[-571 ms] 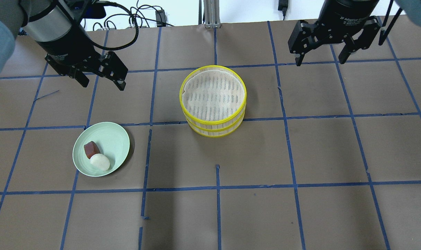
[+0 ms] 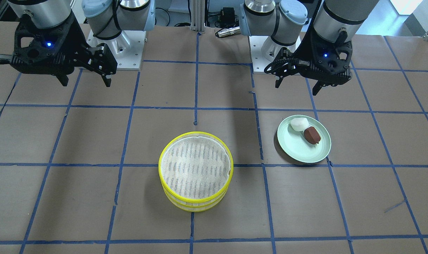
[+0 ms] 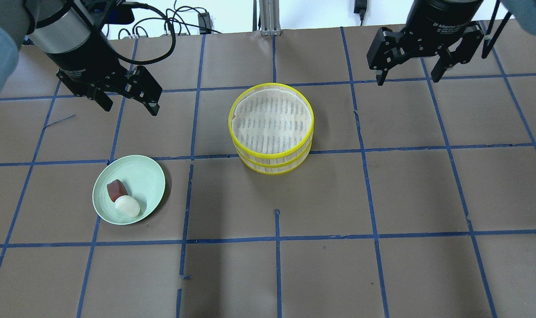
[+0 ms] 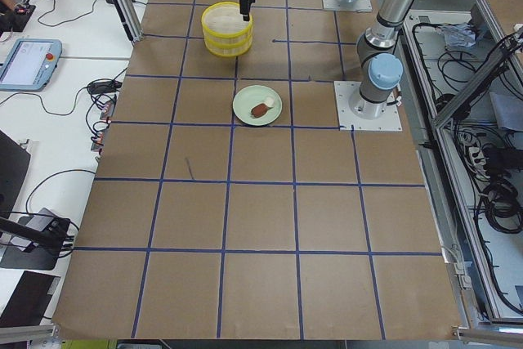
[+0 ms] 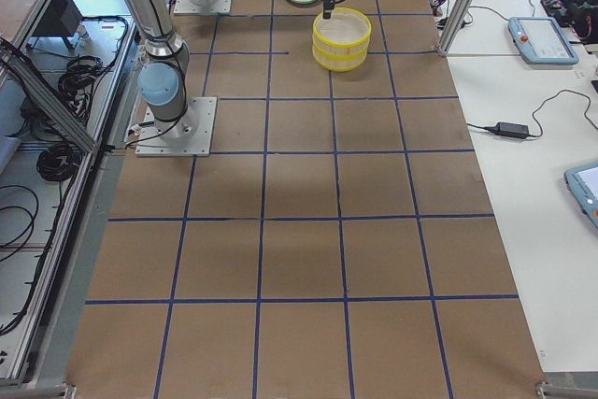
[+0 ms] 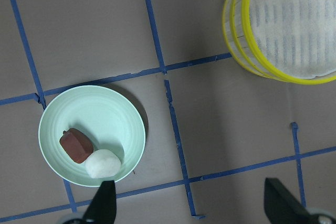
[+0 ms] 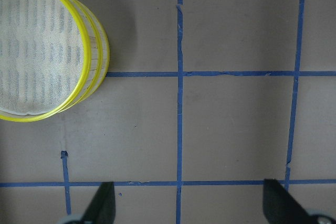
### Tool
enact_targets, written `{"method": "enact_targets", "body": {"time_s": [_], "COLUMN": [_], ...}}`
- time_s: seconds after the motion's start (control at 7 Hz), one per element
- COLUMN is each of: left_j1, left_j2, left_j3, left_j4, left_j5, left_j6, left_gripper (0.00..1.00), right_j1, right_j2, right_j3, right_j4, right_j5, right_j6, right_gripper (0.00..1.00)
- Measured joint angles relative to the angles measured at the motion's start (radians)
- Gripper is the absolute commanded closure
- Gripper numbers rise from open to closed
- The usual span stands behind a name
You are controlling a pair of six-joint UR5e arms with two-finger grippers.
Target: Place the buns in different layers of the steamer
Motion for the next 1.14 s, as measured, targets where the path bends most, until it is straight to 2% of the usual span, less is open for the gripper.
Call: {"method": "enact_targets", "body": {"time_s": [0.14,0.29,0.43,0.71,0.86,1.0,1.14], "left_j1": [0.011,0.023,0.039,0.073,0.096,0.129,0.162], "left_j2": [0.001,0.0,-0.015,-0.087,-0.117,-0.145,-0.184], "left_j3": [-0.006,-0.023,-0.065,-0.24,-0.317,-0.364,-0.395], "left_j4": [0.0,0.0,0.012,0.183,0.266,0.299,0.31], "left_j5": [0.011,0.034,0.048,0.08,0.135,0.181,0.2], "left_j6": [0.016,0.021,0.019,0.028,0.03,0.03,0.029], "left_gripper": [0.0,0.0,0.0,0.0,0.0,0.0,0.0], "right_j1": [0.001,0.006,0.026,0.126,0.163,0.181,0.188], "right_j2": [0.006,0.03,0.078,0.221,0.294,0.352,0.391], "right_j3": [0.002,0.003,0.005,0.03,0.057,0.085,0.105], "right_j4": [-0.004,-0.03,-0.079,-0.294,-0.402,-0.479,-0.536], "right_j5": [0.004,0.005,0.004,0.006,0.006,0.008,0.009], "right_j6": [0.003,0.007,0.017,0.076,0.122,0.148,0.16], "right_gripper": [0.08,0.03,0.03,0.03,0.01,0.06,0.45]}}
